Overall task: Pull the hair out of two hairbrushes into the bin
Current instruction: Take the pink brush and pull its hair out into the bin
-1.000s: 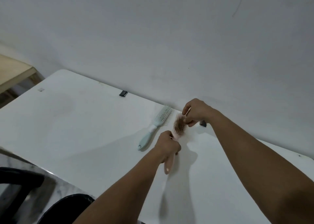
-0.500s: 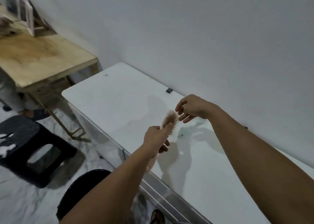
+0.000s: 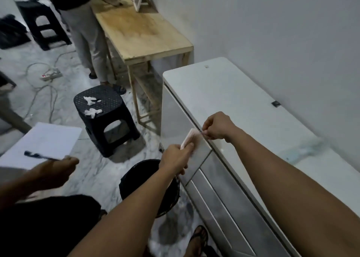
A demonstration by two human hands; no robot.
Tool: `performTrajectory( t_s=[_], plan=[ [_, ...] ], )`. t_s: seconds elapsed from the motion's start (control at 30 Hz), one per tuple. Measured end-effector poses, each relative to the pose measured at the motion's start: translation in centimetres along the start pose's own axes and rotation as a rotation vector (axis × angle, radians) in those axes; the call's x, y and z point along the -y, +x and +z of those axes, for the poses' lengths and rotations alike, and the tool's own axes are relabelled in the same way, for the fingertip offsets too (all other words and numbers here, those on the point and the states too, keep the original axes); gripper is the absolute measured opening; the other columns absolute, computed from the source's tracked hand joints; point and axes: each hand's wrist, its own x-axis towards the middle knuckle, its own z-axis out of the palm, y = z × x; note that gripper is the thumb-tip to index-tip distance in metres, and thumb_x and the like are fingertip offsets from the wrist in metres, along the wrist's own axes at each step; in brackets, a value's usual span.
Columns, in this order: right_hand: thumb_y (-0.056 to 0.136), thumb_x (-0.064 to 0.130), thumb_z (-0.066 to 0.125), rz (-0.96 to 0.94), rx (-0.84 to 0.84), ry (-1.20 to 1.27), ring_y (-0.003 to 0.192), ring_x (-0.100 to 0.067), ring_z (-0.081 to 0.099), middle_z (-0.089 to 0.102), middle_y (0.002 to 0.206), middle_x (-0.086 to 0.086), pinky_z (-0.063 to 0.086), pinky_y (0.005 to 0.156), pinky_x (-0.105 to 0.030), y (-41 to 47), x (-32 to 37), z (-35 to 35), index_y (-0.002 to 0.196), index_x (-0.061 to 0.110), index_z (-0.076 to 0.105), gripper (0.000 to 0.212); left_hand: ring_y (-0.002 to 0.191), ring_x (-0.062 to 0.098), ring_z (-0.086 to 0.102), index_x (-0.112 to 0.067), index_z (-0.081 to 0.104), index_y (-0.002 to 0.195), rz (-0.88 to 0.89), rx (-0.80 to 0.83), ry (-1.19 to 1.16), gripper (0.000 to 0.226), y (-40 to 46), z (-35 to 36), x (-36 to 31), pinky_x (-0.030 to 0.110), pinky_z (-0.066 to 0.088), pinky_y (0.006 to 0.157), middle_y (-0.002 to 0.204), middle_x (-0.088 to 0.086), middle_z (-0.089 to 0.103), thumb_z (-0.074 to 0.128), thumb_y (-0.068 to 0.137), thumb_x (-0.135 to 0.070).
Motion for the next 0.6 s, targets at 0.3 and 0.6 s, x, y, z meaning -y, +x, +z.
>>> performTrajectory(
  t_s=[0.3,0.6],
  plan=[
    [0.078,0.008,0.066,-0.116,0.1,0.002,0.08,-0.025,0.071,0.072,0.08,-0.007,0.061,0.072,-0.039,2.4,1.0,9.8,0.072,0.018,0.069,0.012,0.045,0.027,0.063,-0.016,0.067,0.074,-0.14,-0.097,-0.038,0.046,1.0,-4.3,7.2,0.036,0.054,0.056,0.059,0.007,0.069,0.054,0.079,-0.06],
    [0.075,0.004,0.077,-0.209,0.36,0.141,0.072,-0.023,0.067,0.065,0.087,-0.01,0.06,0.062,-0.035,7.2,0.2,15.0,0.085,0.015,0.069,0.018,0.046,0.029,0.063,-0.013,0.063,0.064,-0.294,-0.18,-0.165,0.051,3.6,-3.6,10.3,0.031,0.048,0.048,0.051,0.008,0.063,0.061,0.082,-0.06]
  ],
)
